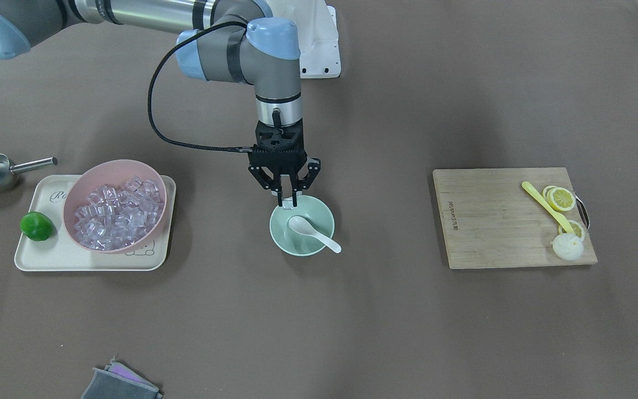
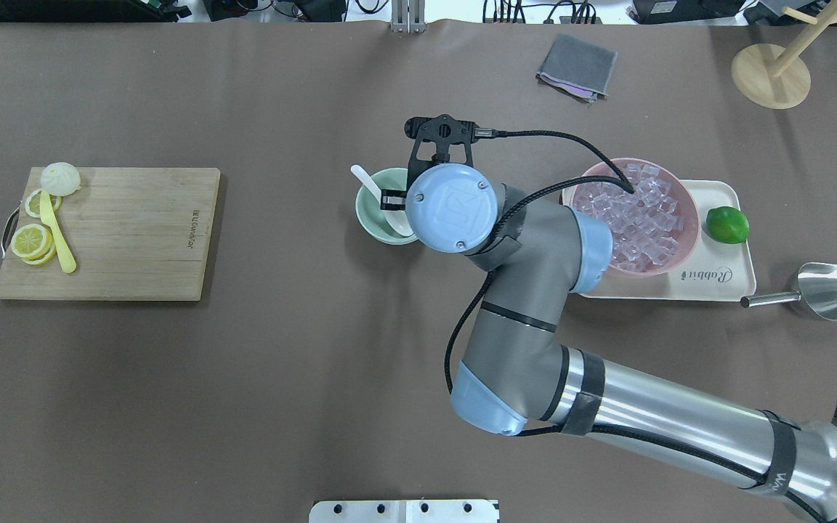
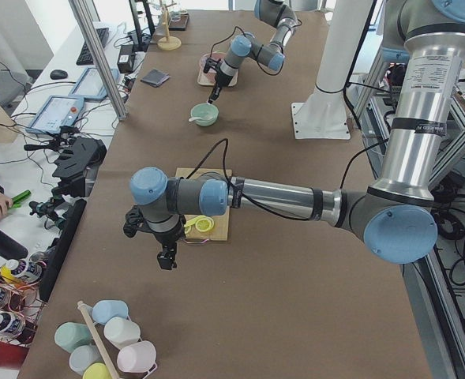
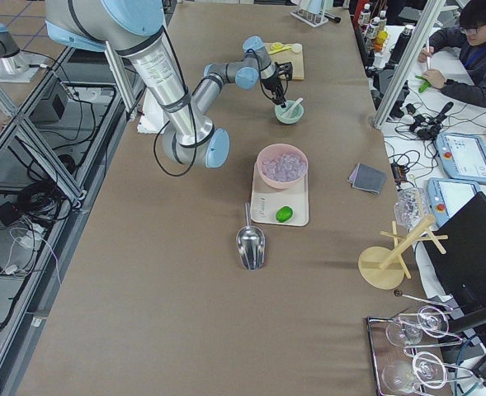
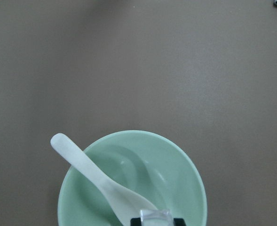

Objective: Put spoon and ice into bowl

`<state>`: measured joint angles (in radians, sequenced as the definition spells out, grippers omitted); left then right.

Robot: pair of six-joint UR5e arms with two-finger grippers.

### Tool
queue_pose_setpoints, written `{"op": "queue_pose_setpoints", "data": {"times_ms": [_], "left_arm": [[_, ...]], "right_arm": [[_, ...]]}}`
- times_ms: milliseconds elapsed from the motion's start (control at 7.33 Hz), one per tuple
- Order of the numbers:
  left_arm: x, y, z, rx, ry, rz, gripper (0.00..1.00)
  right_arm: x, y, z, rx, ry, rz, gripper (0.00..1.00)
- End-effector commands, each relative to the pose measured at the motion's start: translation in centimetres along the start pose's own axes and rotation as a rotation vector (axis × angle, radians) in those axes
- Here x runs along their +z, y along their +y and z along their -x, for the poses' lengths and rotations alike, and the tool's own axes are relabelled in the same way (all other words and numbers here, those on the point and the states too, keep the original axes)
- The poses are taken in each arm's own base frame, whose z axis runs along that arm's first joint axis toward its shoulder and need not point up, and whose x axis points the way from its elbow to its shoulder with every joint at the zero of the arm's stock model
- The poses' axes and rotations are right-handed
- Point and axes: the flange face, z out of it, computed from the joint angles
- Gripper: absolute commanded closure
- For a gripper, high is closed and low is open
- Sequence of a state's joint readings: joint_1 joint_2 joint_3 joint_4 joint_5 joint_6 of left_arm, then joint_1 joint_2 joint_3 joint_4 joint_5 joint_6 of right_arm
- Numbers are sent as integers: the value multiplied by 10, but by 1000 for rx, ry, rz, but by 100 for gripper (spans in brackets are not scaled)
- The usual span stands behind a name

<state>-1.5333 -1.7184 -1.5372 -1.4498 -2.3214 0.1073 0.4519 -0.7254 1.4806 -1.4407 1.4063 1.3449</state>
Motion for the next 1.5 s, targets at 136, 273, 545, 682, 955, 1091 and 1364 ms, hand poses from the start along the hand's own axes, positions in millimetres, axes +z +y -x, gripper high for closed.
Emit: {"op": "queue_pose_setpoints", "data": {"times_ms": [136, 273, 545, 682, 955, 1091, 1364], "left_arm": [[4, 9, 5, -10, 3, 7, 0], [4, 10, 5, -10, 3, 7, 1], [9, 21, 8, -15, 4, 14, 1], [10, 22, 9, -18, 4, 15, 1], [16, 31, 14, -29, 6, 27, 1], [21, 40, 21, -43, 5, 37, 0], [6, 75, 10, -40, 1, 9, 0]], "right_arm": [[21, 26, 25, -11, 43, -6, 82], [21, 28, 25, -13, 42, -5, 29], [21, 29, 25, 2, 43, -13, 0], [17, 27, 25, 0, 36, -14, 0], [1, -9, 12, -13, 52, 13, 0], [-9, -38, -9, 2, 62, 79, 0], [-26, -103, -89, 16, 14, 198, 0]]}}
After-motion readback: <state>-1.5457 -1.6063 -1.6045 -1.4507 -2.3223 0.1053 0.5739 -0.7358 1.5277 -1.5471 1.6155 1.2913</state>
